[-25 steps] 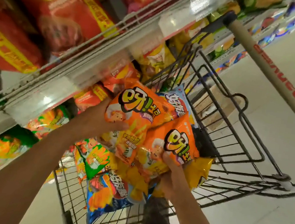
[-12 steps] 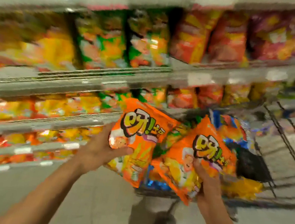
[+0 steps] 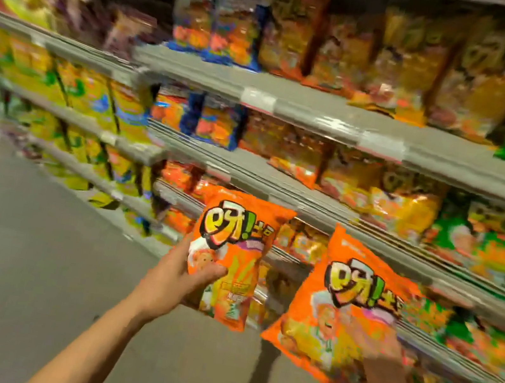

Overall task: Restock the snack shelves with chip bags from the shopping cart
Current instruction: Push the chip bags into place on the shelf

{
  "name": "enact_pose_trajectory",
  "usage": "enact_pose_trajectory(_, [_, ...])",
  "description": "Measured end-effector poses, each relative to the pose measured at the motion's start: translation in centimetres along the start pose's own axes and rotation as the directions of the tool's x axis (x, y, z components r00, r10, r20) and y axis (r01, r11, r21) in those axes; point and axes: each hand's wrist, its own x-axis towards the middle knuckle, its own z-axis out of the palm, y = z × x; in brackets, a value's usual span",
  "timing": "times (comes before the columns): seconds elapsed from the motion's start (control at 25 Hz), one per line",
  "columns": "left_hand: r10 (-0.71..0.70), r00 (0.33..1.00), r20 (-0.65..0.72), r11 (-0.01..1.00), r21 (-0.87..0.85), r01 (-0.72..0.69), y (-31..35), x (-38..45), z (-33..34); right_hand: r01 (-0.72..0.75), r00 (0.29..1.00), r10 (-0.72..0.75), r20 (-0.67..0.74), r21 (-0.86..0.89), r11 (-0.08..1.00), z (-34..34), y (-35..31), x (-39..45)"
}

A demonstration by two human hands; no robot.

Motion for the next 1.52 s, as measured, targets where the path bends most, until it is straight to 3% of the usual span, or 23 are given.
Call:
enact_pose_trajectory(0.08, [-0.034,0.999,-0.022,0.999,-0.039,0.033,-1.1,0.3,-2.7,0.087,0.995,-0.086,0.05,-0.013,0.996,3.7,-1.2,1.6])
enact_pose_trajectory(0.4, [-0.008,1.0,0.01,0.996,-0.094,0.009,-3.3,10.3,-7.4,0.083,0.984,-0.073,0.162,-0.057,0.995,11.9,-6.2,11.9])
enact_pose_trajectory(0.48, [-0.004,1.0,0.026,0.997,-0.08,0.006,-3.5,14.7,-8.3,0.092,0.989,-0.084,0.124,-0.059,0.994,13.6,-7.3,15.5])
enact_pose_trajectory(0.56, [0.007,0.999,0.051,0.999,-0.041,-0.005,-3.3,19.7,-9.4,0.062,0.998,-0.06,0.029,-0.099,0.993,15.2,-8.2,20.0])
enact_pose_trajectory(0.64, [0.027,0.997,0.072,1.0,-0.007,-0.027,-2.5,24.6,-10.4,-0.028,0.999,0.031,0.035,-0.101,0.995,16.9,-9.2,23.9])
enact_pose_trajectory(0.76, [0.073,0.992,0.106,0.997,-0.018,-0.072,-1.9,31.9,-11.2,-0.136,0.988,0.132,0.076,0.052,0.989,19.1,-11.0,28.5])
enact_pose_trajectory(1.04, [0.099,0.971,0.219,0.994,0.033,-0.108,-1.2,43.3,-11.1,-0.15,0.937,0.162,-0.309,0.061,0.987,21.0,-11.6,35.7])
enact_pose_trajectory(1.16, [0.054,0.947,0.318,0.996,0.051,-0.074,-1.8,46.4,-9.9,-0.193,0.939,0.183,-0.291,-0.004,0.981,21.2,-10.0,35.8])
enact_pose_trajectory(1.24, [0.039,0.917,0.397,0.999,-0.047,-0.023,-2.9,47.1,-9.2,-0.22,0.956,0.204,-0.209,-0.056,0.974,21.6,-9.2,35.0])
enact_pose_trajectory(1.32, [0.11,0.876,0.471,0.989,-0.142,-0.048,-4.2,47.3,-9.2,-0.192,0.966,0.167,-0.197,-0.117,0.974,21.8,-8.4,34.1])
enact_pose_trajectory(1.52, [0.046,0.918,0.394,0.999,-0.031,-0.037,-6.4,47.6,-8.9,-0.253,0.883,0.031,-0.468,-0.419,0.872,23.3,-7.8,33.6])
